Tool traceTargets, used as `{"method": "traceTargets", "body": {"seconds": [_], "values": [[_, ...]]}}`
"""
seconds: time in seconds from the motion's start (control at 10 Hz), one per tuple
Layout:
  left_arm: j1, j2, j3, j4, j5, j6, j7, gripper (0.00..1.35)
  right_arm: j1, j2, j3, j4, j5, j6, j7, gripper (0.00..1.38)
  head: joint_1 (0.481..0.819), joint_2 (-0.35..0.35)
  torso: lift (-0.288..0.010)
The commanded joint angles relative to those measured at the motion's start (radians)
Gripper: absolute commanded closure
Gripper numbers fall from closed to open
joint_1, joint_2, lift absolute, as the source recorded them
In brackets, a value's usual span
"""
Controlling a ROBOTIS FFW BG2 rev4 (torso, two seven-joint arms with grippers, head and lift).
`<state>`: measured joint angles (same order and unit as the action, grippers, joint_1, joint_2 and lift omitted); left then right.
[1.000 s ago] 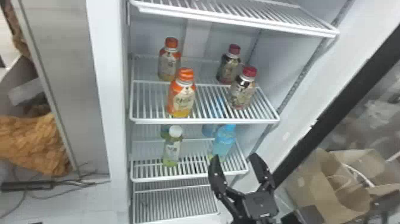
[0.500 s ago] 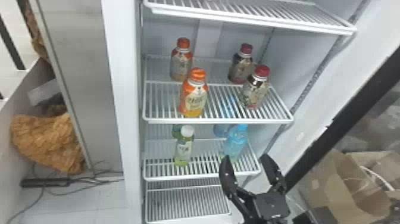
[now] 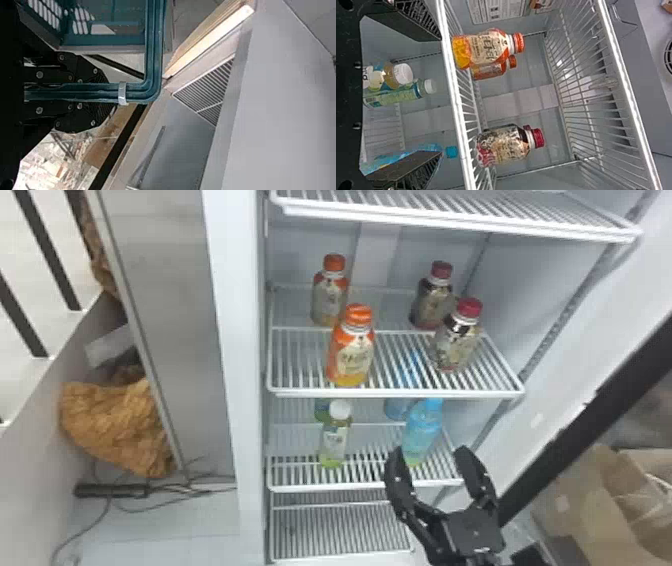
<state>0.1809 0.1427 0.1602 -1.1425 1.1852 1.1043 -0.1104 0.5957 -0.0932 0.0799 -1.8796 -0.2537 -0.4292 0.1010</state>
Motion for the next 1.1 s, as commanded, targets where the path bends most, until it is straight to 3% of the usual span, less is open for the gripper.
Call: {"method": "traceTargets", "body": {"seconds": [0.0,0.2,0.5,0.6,0.8,0.9,1.0], "values": [[-0.014,0.000,-0.003,0.000,-0.040,-0.007,-0.005,1.21,0.003,-0.003,0.004,0.001,-0.004,0.000,0.002,0.01,0.695,-0.165,-0.040],[-0.014,0.000,-0.003,0.022,-0.021,-0.005,-0.003,1.15,0.010,-0.008,0.002,0.001,-0.012,0.000,0.005,0.00,0.695,-0.154,-0.040],[-0.017,0.006,0.001,0.042,-0.064,-0.005,-0.003,1.04,-0.002,-0.003,0.006,0.006,-0.016,0.000,0.005,0.00,0.695,-0.155,-0.040],[-0.017,0.006,-0.001,0.049,-0.058,-0.005,-0.006,0.87,-0.004,-0.003,0.008,0.013,-0.020,0.000,0.005,0.00,0.695,-0.147,-0.040],[-0.019,0.006,-0.001,0.056,-0.068,-0.002,-0.006,0.83,-0.014,-0.002,0.014,0.018,-0.027,0.000,0.005,0.00,0.695,-0.144,-0.040],[-0.026,0.008,-0.001,0.066,-0.096,0.003,-0.006,0.62,-0.014,-0.005,0.020,0.023,-0.029,0.000,0.006,0.00,0.695,-0.141,-0.040],[-0.029,0.008,-0.001,0.076,-0.102,0.015,-0.006,0.63,-0.014,-0.010,0.026,0.023,-0.031,0.000,0.006,0.00,0.695,-0.139,-0.040]]}}
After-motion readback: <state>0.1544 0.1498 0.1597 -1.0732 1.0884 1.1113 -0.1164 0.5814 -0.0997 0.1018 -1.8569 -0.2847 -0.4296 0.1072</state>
